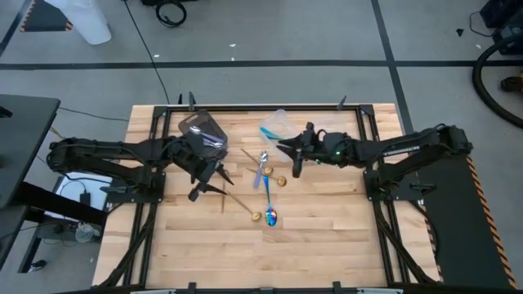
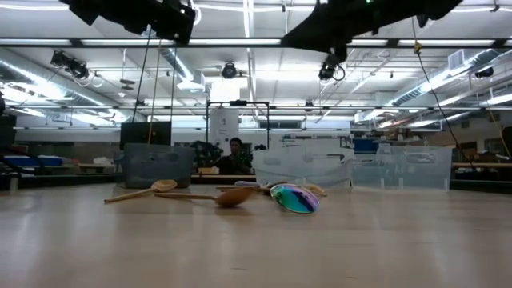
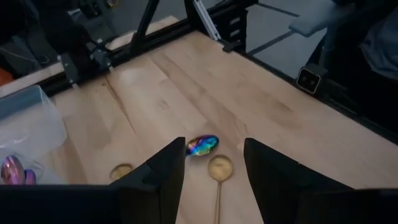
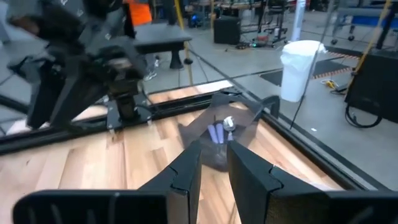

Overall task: Sort silverware by color (type)
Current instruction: Put the blue spoon into the left transparent bin

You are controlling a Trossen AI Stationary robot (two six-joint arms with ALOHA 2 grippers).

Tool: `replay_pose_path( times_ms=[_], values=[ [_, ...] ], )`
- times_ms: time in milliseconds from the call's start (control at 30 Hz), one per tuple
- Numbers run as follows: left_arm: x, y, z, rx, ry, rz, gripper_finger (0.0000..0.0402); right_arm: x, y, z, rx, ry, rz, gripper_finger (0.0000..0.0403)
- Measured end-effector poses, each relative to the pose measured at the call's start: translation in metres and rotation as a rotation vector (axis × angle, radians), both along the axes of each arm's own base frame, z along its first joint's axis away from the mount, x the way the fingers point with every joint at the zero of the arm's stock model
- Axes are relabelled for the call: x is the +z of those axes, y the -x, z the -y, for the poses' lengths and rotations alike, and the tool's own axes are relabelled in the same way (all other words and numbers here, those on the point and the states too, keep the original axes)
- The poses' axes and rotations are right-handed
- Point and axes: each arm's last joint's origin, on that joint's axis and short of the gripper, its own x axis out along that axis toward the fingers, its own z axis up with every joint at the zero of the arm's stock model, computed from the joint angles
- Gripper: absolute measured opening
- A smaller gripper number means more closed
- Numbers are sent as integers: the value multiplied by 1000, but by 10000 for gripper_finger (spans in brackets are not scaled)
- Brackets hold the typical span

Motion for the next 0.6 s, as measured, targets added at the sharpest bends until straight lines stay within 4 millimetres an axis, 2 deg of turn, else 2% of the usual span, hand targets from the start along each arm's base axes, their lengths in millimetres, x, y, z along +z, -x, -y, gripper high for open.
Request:
replay_pose_path(
  times_ms=[233,333,433,600],
  values=[
    [-1,4,0,2,5,-25,173,5,-29,-9,33,18,-122,87],
    [-11,3,0,4,1,20,173,9,-37,-13,27,20,-149,87],
    [-25,7,-6,32,2,16,173,15,-40,-16,31,20,-150,87],
    [-28,20,-23,119,21,14,173,22,-43,-24,46,22,-125,87]
  ],
)
